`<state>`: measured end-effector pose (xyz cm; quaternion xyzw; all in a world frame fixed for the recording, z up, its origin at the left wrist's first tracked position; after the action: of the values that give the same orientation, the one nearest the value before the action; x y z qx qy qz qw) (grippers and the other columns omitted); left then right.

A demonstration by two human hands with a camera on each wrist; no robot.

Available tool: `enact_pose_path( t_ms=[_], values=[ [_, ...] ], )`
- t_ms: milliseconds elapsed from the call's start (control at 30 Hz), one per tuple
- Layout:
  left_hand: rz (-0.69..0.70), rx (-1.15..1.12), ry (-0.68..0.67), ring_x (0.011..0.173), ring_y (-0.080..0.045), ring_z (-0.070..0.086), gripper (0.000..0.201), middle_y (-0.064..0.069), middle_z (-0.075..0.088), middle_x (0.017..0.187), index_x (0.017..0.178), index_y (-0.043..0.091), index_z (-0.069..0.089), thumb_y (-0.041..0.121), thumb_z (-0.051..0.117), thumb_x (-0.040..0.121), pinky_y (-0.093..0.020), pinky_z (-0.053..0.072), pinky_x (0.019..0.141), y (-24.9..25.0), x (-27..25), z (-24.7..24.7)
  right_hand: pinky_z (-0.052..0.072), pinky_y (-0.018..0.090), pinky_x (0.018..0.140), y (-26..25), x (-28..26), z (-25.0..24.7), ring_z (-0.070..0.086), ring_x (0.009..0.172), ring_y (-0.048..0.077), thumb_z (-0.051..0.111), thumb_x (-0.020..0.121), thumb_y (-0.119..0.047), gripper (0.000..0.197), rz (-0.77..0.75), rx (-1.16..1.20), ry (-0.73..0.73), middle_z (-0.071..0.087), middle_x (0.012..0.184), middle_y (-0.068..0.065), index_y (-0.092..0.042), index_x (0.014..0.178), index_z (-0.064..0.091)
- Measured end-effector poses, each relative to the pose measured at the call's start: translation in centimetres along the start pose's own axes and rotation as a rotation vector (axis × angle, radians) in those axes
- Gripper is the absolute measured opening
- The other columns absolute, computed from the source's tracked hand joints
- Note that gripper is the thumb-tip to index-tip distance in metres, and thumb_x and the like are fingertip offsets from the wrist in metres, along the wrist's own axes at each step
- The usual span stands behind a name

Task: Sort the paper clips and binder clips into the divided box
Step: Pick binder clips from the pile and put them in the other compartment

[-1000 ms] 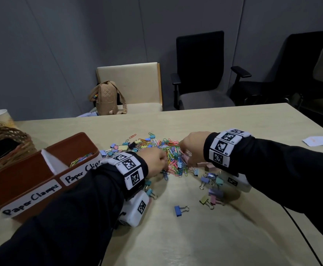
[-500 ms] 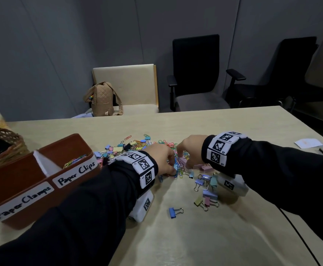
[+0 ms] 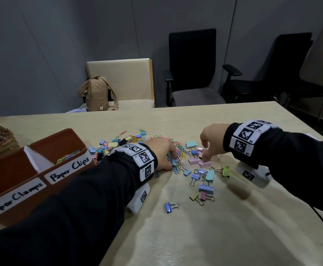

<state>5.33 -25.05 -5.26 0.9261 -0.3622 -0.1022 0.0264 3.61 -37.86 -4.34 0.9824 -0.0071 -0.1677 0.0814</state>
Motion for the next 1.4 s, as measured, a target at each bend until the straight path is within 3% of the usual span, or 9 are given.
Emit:
enact_pose_path(
  t_ms=[133,233,300,667,867,1067,1167,1300,1400],
  values=[
    [0.03,0.039,0.009,0.077,-0.013,0.049,0.012,0.013,0.045,0.074,0.093,0.024,0.068,0.026,0.068,0.081,-0.019,0.029,0.047,0.6,0.1,-0.2,0.045,0.027,0.07,-1.2,-0.5,-0.4,0.06,0.093,0.019,0.072,0.075,-0.054,0.054,-0.039,0.036,0.015,0.065,0.103,-0.001,-0.019,0.114,0.059],
    [0.04,0.059,0.008,0.08,-0.015,0.051,0.021,0.01,0.049,0.081,0.1,0.025,0.067,0.03,0.068,0.08,-0.021,0.032,0.05,0.7,0.0,0.0,0.041,0.024,0.059,-3.1,-0.4,-1.4,0.055,0.071,0.015,0.07,0.083,-0.034,0.024,-0.095,0.058,0.08,0.062,0.081,-0.004,-0.019,0.099,0.063],
    [0.063,0.057,0.016,0.087,-0.016,0.056,0.029,0.008,0.052,0.087,0.106,0.029,0.066,0.035,0.069,0.078,-0.023,0.039,0.061,0.8,0.1,0.2,0.046,0.027,0.066,-4.4,-0.1,-1.4,0.058,0.076,0.02,0.063,0.084,-0.021,0.003,-0.138,0.043,0.107,0.066,0.086,0.001,-0.018,0.085,0.063],
    [0.044,0.076,0.006,0.08,-0.02,0.062,0.01,0.001,0.068,0.083,0.077,0.021,0.068,0.031,0.068,0.075,-0.024,0.043,0.062,1.3,0.8,0.5,0.042,0.027,0.056,-5.9,0.5,1.1,0.051,0.058,0.022,0.066,0.083,-0.042,0.042,-0.076,0.077,0.035,0.049,0.055,0.001,-0.015,0.057,0.049],
    [0.012,0.017,-0.034,0.076,-0.019,0.064,0.02,0.002,0.068,0.079,0.078,0.02,0.069,0.039,0.072,0.07,-0.029,0.054,0.067,0.9,0.8,1.0,0.039,0.025,0.054,-7.3,0.1,0.6,0.052,0.067,0.022,0.072,0.08,-0.03,0.034,-0.091,0.049,0.044,0.045,0.059,-0.002,-0.015,0.064,0.045],
    [0.018,0.074,0.009,0.07,-0.026,0.055,0.029,0.003,0.048,0.059,0.058,0.021,0.045,0.027,0.064,0.08,-0.025,0.039,0.058,1.9,1.0,0.4,0.039,0.027,0.058,-7.5,-0.2,0.9,0.046,0.055,0.018,0.06,0.083,-0.011,0.032,-0.098,0.042,0.016,0.043,0.058,-0.001,-0.018,0.059,0.04],
    [0.005,0.035,-0.019,0.068,-0.025,0.058,0.018,0.001,0.054,0.061,0.072,0.017,0.063,0.034,0.069,0.074,-0.024,0.041,0.057,2.2,1.2,0.8,0.039,0.026,0.052,-6.8,-0.2,1.3,0.045,0.053,0.017,0.06,0.082,-0.009,0.033,-0.079,0.147,-0.002,0.044,0.056,-0.001,-0.018,0.055,0.043],
    [0.025,0.012,-0.033,0.071,-0.026,0.062,0.026,-0.005,0.061,0.071,0.081,0.011,0.069,0.036,0.07,0.075,-0.027,0.044,0.059,2.4,1.2,0.9,0.051,0.032,0.069,-6.2,-0.2,1.8,0.06,0.072,0.023,0.067,0.077,-0.009,0.024,-0.071,0.281,-0.031,0.062,0.065,0.001,-0.018,0.057,0.058],
    [0.033,0.01,-0.008,0.079,-0.026,0.062,0.014,-0.005,0.063,0.078,0.079,0.017,0.067,0.03,0.066,0.076,-0.025,0.044,0.062,2.3,1.1,0.4,0.055,0.034,0.076,-5.4,-0.4,1.7,0.066,0.083,0.024,0.069,0.077,-0.011,0.003,-0.086,0.314,-0.034,0.072,0.084,0.005,-0.011,0.077,0.071]
  ],
)
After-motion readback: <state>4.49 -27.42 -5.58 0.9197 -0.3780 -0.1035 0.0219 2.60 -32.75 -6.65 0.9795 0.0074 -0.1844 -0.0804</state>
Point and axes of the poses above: each hand's wrist, its own x-axis towards the middle knuckle, its own z-axis out of the palm, y = z × x, the point moved 9 cm from there along x, towards the middle knuckle
